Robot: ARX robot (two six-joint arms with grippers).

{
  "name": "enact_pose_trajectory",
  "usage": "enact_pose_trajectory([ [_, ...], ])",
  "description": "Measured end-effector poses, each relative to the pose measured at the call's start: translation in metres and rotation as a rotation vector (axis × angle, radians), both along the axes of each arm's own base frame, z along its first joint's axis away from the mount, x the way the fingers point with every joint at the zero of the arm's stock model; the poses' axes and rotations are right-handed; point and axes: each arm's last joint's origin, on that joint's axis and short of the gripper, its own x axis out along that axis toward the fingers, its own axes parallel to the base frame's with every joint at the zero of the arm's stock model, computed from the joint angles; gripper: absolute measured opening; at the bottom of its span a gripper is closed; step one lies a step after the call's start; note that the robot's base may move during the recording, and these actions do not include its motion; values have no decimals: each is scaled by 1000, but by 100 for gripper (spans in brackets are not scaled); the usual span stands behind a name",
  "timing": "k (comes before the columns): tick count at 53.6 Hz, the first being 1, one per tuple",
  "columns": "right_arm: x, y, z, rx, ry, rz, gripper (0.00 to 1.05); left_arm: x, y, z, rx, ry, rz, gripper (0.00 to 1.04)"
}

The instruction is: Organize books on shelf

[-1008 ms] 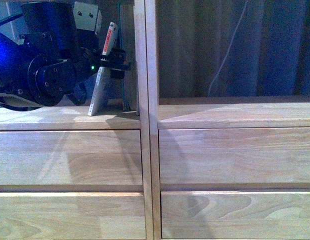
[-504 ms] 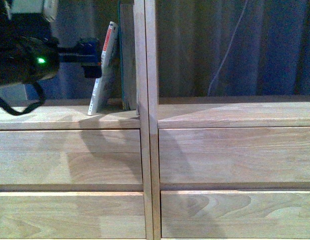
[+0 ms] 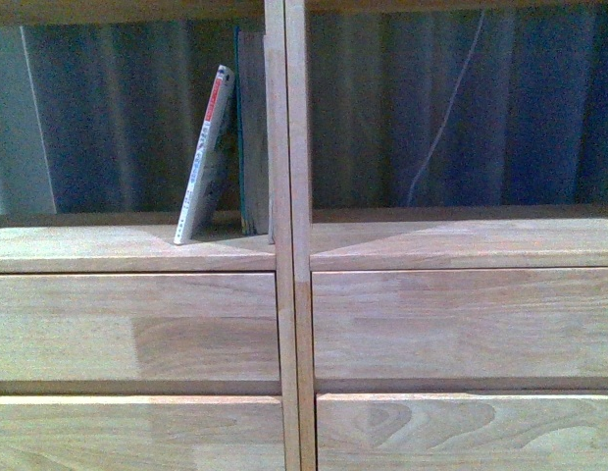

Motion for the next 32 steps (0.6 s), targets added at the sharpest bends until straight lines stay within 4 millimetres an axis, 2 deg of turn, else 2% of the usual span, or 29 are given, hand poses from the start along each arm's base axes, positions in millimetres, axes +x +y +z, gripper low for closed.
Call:
enact_pose_trajectory([
  [1, 0, 0, 0, 0, 0, 0, 99, -18, 4, -8, 3, 20, -14, 97],
  [3, 0, 0, 0, 0, 0, 0, 98, -34, 8, -15, 5, 23, -10, 97],
  [11, 0, 0, 0, 0, 0, 0, 98, -66, 16, -35, 11, 30, -14, 97],
  [21, 0, 0, 0, 0, 0, 0, 98, -91, 22, -62, 8, 71, -14, 97],
  [27, 0, 0, 0, 0, 0, 0, 98, -106, 22, -87, 9, 104, -14, 97],
  [32, 0, 0, 0, 0, 0, 0, 98, -111, 19, -108, 24, 111, -32, 97],
])
